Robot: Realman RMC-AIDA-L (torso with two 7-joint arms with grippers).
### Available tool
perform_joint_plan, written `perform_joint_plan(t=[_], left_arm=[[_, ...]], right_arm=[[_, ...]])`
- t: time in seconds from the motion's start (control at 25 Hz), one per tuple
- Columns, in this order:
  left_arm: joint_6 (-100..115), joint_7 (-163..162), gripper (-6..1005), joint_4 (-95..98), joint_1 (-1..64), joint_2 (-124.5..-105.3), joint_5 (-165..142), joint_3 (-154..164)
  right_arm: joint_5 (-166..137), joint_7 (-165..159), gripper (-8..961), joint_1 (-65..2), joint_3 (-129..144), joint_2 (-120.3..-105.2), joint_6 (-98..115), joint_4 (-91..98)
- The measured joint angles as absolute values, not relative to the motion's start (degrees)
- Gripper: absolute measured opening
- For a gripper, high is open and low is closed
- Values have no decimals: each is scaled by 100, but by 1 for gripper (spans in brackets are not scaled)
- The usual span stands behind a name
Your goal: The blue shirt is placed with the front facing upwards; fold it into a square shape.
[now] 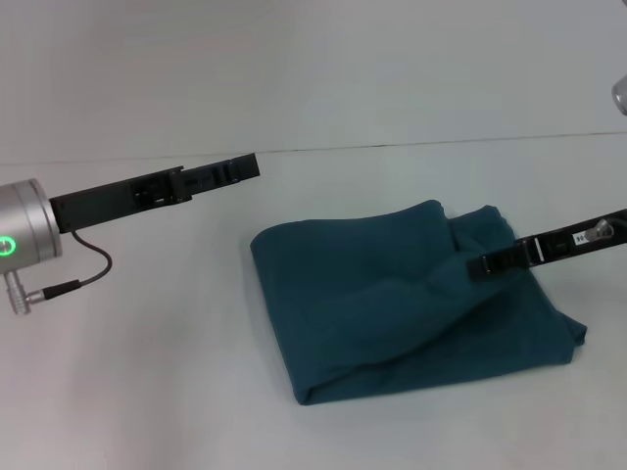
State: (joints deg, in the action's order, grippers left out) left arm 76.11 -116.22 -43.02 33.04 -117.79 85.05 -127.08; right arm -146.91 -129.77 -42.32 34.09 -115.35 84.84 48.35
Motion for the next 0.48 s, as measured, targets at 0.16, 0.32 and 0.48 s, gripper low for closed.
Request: perform_joint_plan(t=[0.16, 0.32, 0.48], left_arm=[[7602, -11619, 882, -4286, 3305, -11789, 8504, -12709], [7595, -11617, 881, -4267, 3267, -11797, 8494, -12790], [7586, -11611, 881, -4251, 3245, -11813, 8471, -12841]], right_arm=[[-14680, -13036, 540, -4133, 3376, -11519, 8498, 4886], [-14645, -13043, 406, -4009, 3364, -11507, 8568, 4951], [-14613, -13051, 249, -3824, 3358, -11551, 8752, 5330]])
